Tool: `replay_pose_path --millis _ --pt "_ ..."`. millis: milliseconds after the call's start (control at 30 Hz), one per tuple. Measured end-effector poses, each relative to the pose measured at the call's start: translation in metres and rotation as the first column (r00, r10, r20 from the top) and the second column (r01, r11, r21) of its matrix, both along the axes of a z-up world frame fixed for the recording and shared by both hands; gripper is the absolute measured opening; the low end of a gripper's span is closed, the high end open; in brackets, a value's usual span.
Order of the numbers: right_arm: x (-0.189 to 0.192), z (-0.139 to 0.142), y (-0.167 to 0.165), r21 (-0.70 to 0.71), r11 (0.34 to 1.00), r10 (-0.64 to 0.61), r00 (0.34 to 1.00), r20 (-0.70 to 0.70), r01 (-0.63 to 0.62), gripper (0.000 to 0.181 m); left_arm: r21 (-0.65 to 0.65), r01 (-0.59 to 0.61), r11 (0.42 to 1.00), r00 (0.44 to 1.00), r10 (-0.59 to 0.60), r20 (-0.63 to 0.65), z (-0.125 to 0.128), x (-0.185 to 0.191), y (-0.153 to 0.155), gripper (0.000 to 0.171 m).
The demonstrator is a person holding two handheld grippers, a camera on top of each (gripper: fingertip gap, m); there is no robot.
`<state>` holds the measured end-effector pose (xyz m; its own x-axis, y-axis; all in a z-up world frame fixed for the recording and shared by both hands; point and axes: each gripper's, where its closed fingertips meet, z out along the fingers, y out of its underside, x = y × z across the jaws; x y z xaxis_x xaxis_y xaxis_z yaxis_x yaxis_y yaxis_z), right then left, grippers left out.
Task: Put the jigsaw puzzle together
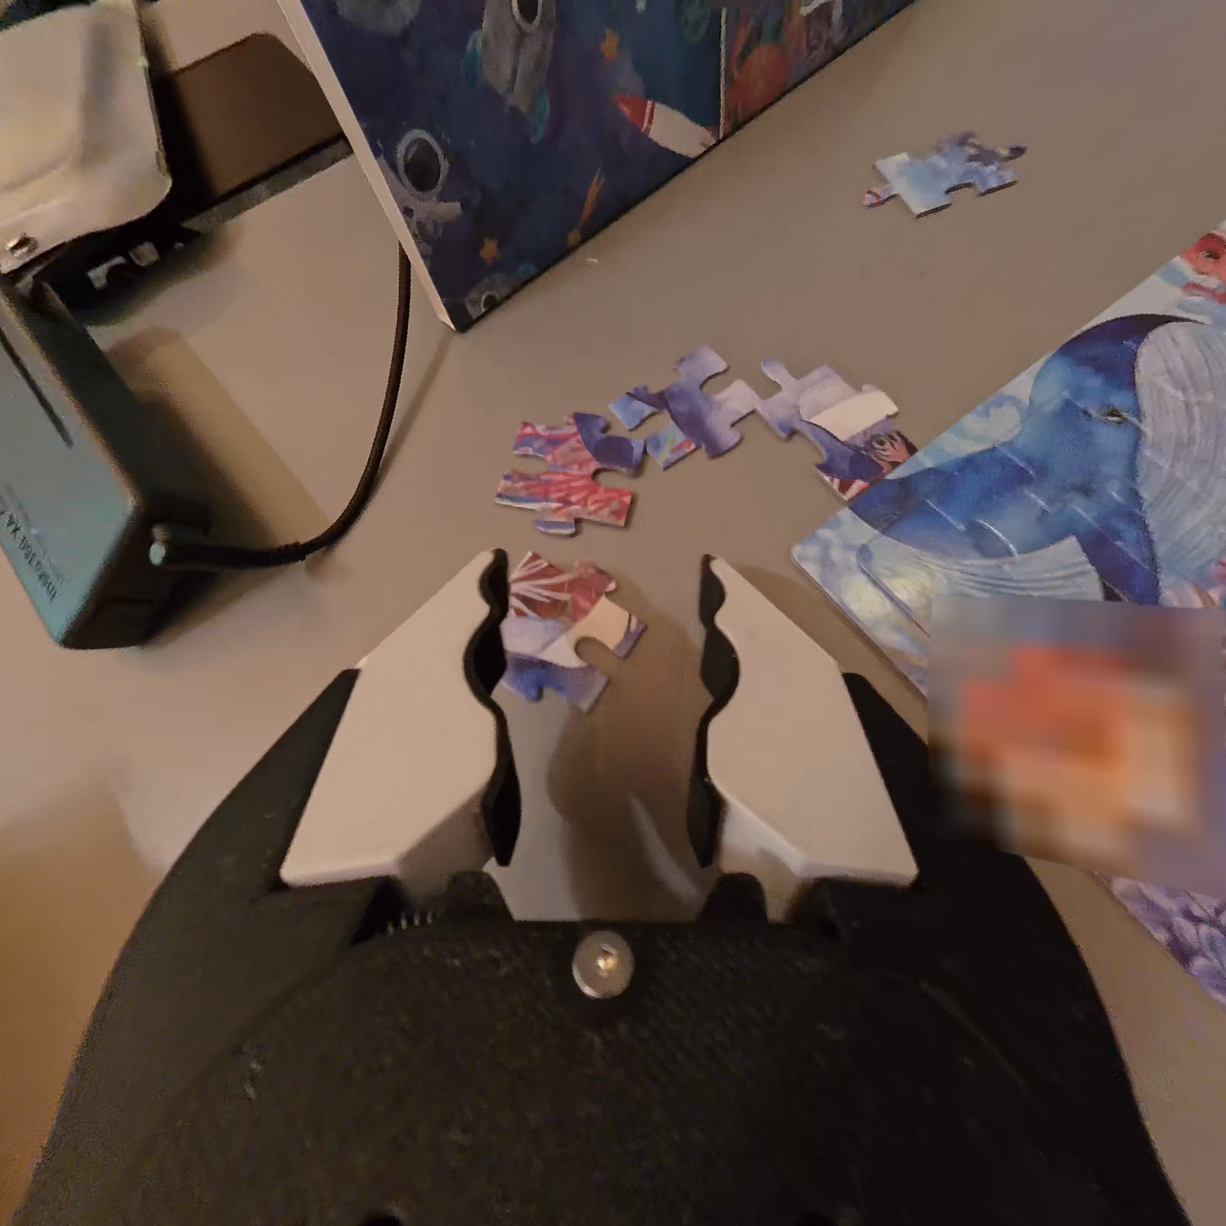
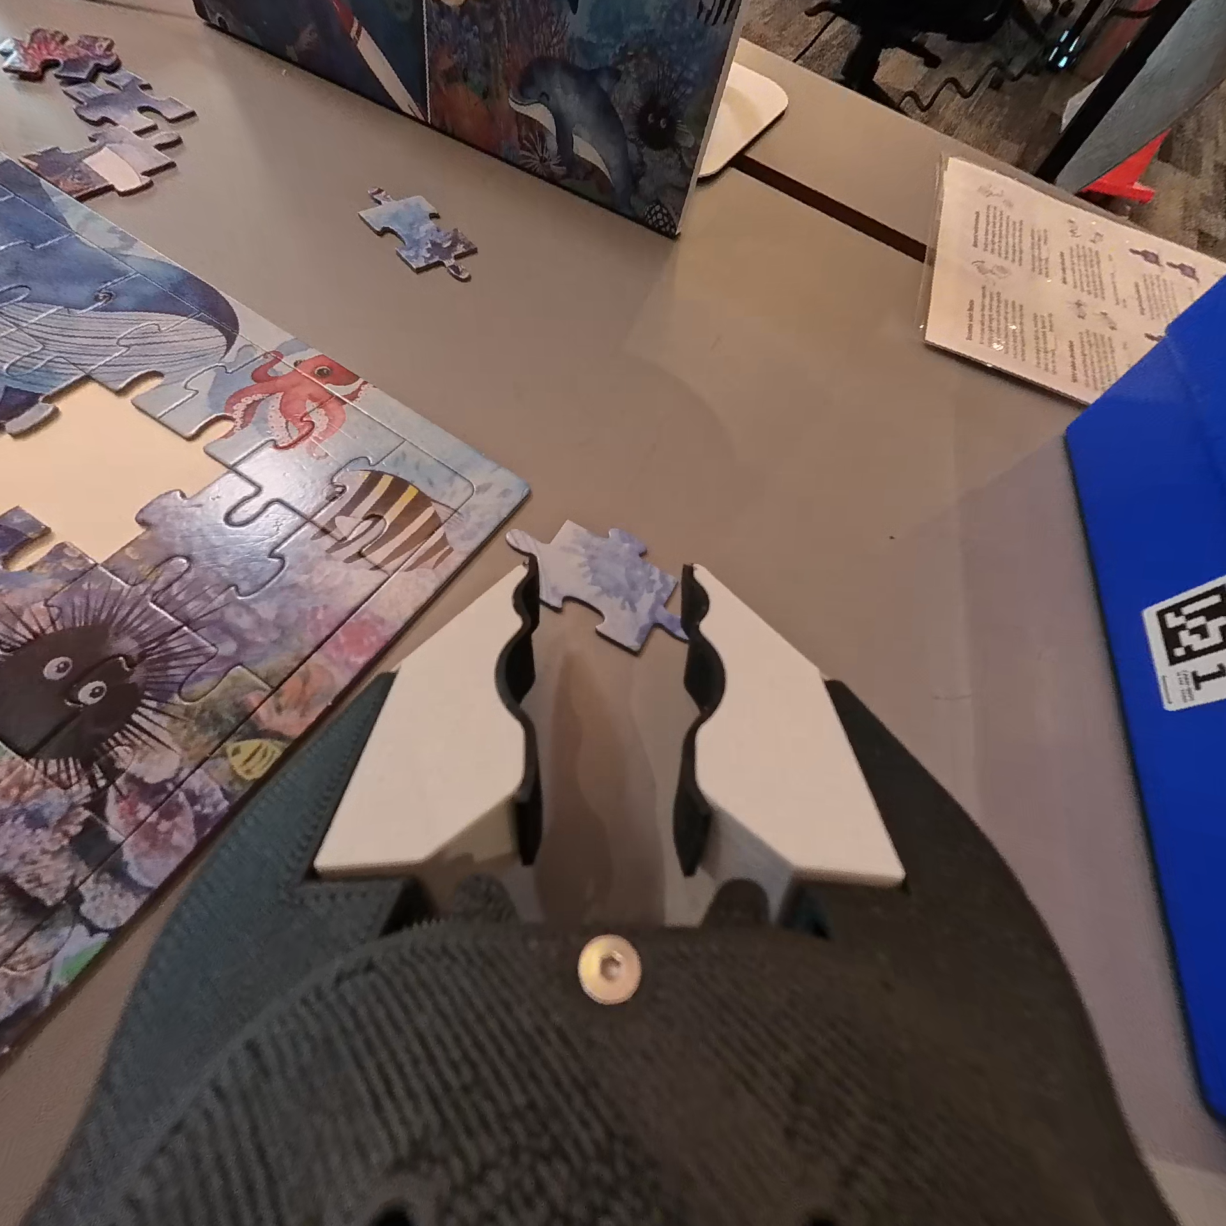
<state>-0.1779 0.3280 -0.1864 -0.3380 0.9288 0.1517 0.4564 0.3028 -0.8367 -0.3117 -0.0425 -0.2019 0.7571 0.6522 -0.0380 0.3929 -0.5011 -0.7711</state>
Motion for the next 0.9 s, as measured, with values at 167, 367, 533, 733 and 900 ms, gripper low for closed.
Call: replay_pose_path --millis 167,367,533,733,900 --pt "0.001 0.002 -0.001 -0.009 1.0 0.004 1.0 -0.011 -0.005 0.042 -0.106 -0.02 0.994 0.999 0.024 0.038 -0.014 -0.028 0.002 0.076" --pt "0.002 0.003 -0.001 -0.01 1.0 0.008 1.0 -0.014 -0.008 0.042 -0.063 0.069 0.996 0.99 -0.061 0.13 -0.017 -0.025 0.02 0.046" --pt "0.001 0.002 -0.001 -0.009 1.0 0.008 1.0 -0.008 -0.008 0.042 -0.054 0.074 0.996 0.996 -0.07 0.061 -0.005 -0.02 0.021 0.045" --pt "0.001 0.001 -0.001 -0.003 1.0 0.007 1.0 -0.005 -0.007 0.042 0.01 0.256 0.967 0.965 -0.255 -0.061 0.034 0.015 0.044 0.045" --pt "0.001 -0.001 -0.002 0.019 1.0 0.008 1.0 -0.003 -0.008 0.041 -0.016 0.475 0.88 0.878 -0.475 -0.064 0.031 0.074 0.073 0.045"
